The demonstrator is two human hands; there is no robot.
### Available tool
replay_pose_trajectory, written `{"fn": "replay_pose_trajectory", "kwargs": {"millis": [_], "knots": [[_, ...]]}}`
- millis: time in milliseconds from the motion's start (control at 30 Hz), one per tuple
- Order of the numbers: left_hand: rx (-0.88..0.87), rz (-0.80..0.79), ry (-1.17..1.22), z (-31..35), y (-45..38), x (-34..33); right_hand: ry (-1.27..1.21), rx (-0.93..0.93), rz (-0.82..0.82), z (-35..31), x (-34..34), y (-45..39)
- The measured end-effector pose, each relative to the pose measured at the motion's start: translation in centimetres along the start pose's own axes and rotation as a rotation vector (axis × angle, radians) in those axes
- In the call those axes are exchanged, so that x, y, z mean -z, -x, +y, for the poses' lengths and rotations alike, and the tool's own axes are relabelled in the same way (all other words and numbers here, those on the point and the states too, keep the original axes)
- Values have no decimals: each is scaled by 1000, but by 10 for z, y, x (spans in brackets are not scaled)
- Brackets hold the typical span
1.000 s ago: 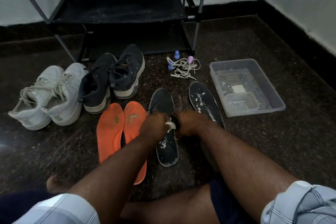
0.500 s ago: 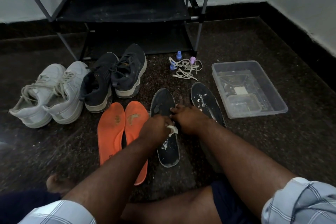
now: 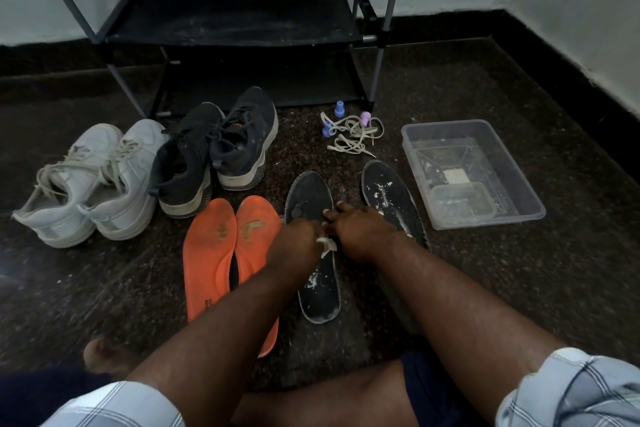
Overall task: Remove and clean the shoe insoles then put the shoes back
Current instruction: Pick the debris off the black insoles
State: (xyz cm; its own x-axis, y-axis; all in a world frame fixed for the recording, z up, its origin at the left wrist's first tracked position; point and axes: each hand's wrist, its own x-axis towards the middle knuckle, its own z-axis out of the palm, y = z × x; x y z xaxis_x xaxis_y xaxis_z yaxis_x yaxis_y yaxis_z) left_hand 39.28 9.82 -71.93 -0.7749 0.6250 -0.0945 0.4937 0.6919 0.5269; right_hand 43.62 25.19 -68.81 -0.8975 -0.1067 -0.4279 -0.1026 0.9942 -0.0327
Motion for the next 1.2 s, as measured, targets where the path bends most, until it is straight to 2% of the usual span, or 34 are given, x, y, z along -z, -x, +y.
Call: {"fn": "replay_pose_trajectory", "kwargs": {"millis": [167,300,500,700,867,1033,1200], "knots": [[-52,-86,-7,5,6,1,88,34,53,-3,-2,-1],[5,-61,36,6,3,2,112,31,37,-6,-3,0],[-51,-72,5,8,12,2,186,31,7,-8,-6,4],[39,32,12,6,12,-1,143,-13,-38,-11,-7,7],[-70,-79,-120,12,25,-3,154,4,-38,-11,-6,8],[40,27,-78,-2,9,14,119,-14,-56,-12,-6,8],[-91,-99,-77,7,26,1,95,-8,-43,-12,-4,9]]}}
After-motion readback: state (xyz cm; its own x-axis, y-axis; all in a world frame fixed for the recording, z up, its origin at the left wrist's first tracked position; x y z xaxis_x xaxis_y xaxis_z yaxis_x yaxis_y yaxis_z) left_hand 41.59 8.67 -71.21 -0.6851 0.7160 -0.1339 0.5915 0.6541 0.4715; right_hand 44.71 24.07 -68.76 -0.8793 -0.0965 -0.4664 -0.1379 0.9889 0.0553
